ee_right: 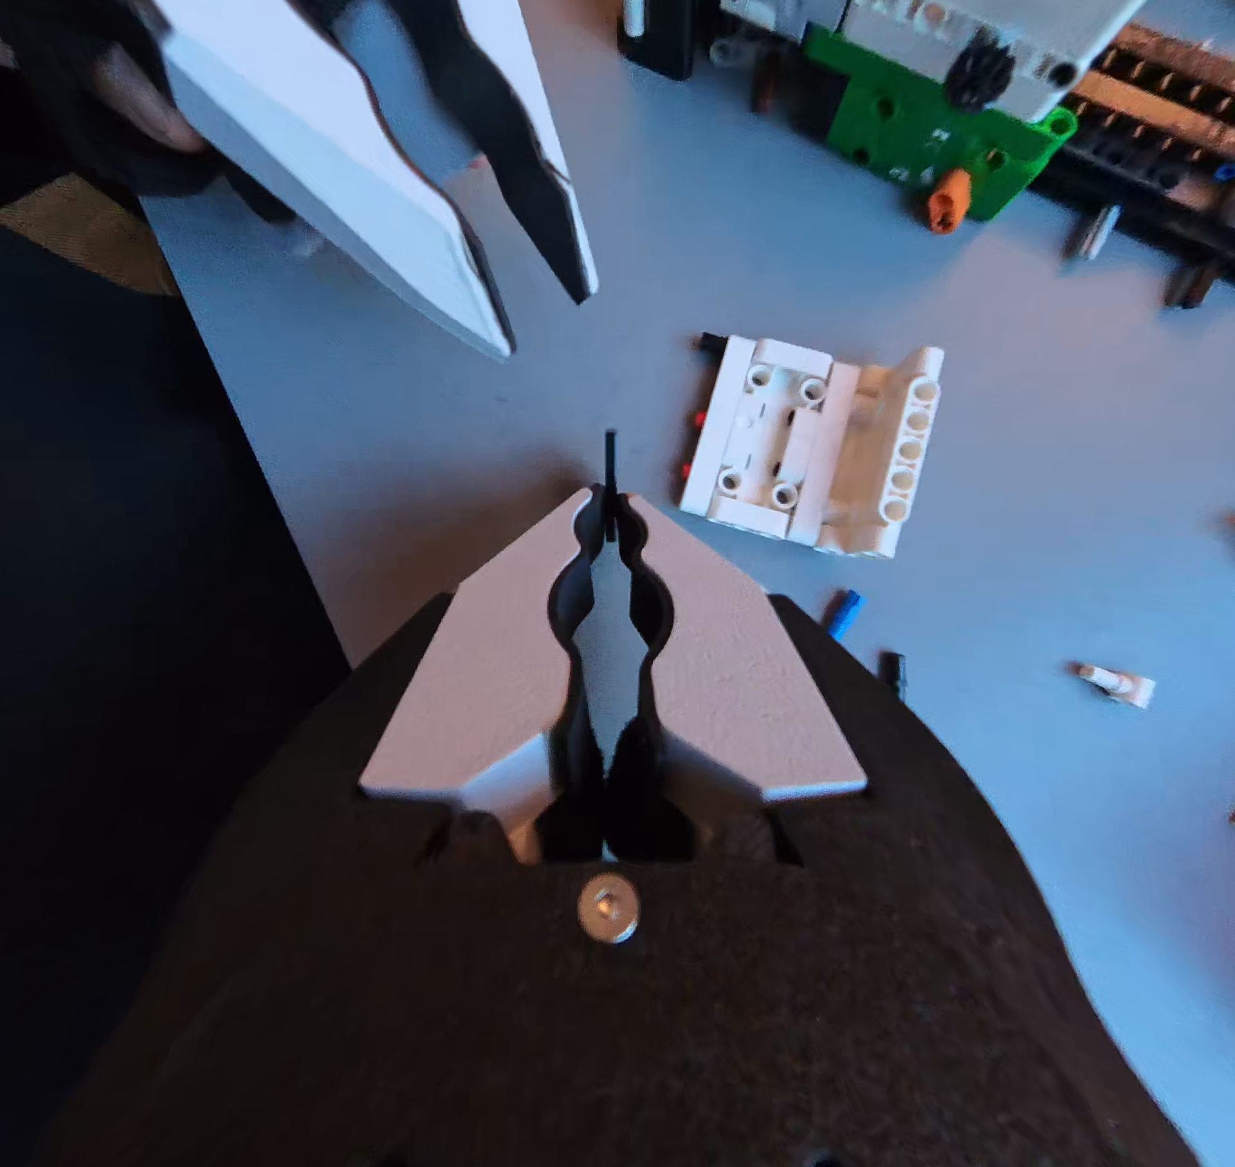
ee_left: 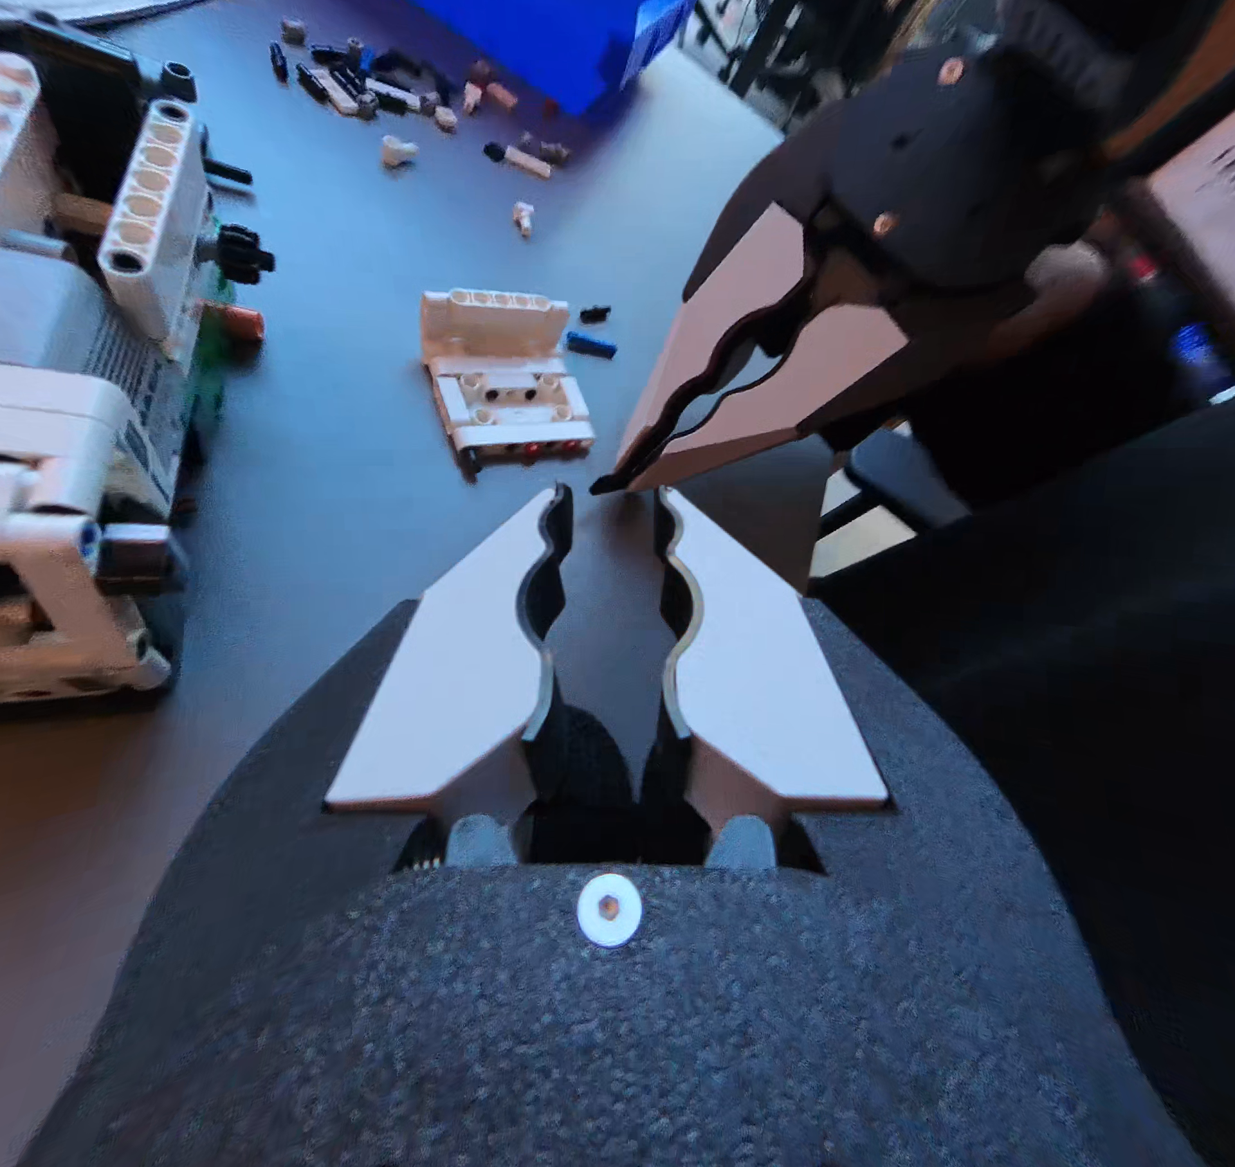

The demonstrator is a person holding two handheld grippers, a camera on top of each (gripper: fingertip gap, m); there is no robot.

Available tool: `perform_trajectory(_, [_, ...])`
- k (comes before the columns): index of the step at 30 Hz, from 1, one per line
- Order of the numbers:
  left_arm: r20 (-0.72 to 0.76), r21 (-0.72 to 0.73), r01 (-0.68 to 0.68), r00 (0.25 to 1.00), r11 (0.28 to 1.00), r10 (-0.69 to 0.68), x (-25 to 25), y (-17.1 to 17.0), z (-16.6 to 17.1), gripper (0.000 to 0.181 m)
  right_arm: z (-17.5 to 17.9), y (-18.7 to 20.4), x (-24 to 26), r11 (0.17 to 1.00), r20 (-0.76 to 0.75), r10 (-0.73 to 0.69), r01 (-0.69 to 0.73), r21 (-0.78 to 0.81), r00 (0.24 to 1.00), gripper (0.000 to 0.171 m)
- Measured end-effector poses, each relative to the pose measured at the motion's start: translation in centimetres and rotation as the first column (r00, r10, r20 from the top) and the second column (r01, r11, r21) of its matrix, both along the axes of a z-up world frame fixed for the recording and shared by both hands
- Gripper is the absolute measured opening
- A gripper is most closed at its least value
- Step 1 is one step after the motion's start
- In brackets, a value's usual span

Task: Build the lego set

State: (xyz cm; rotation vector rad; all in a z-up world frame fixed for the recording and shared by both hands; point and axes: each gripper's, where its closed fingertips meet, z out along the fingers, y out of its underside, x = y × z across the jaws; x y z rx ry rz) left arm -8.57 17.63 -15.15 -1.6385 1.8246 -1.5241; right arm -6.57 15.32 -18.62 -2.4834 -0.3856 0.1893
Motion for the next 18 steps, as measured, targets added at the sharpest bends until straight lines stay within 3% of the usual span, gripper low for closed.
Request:
perform_trajectory(8, [-0.013,0.262,0.006,1.000,0.965,-0.002,-1.1,0.6,-1.7,0.023,-0.5,0.2,-0.2,0.991,-0.031,-0.074,0.071,-0.110,0.997,0.002])
perform_trajectory(18, [0.007,0.264,0.004,1.000,0.965,-0.006,-1.8,0.3,-1.4,0.024,0.2,0.5,-0.2,0.993,-0.050,-0.091,0.088,-0.074,0.995,0.009])
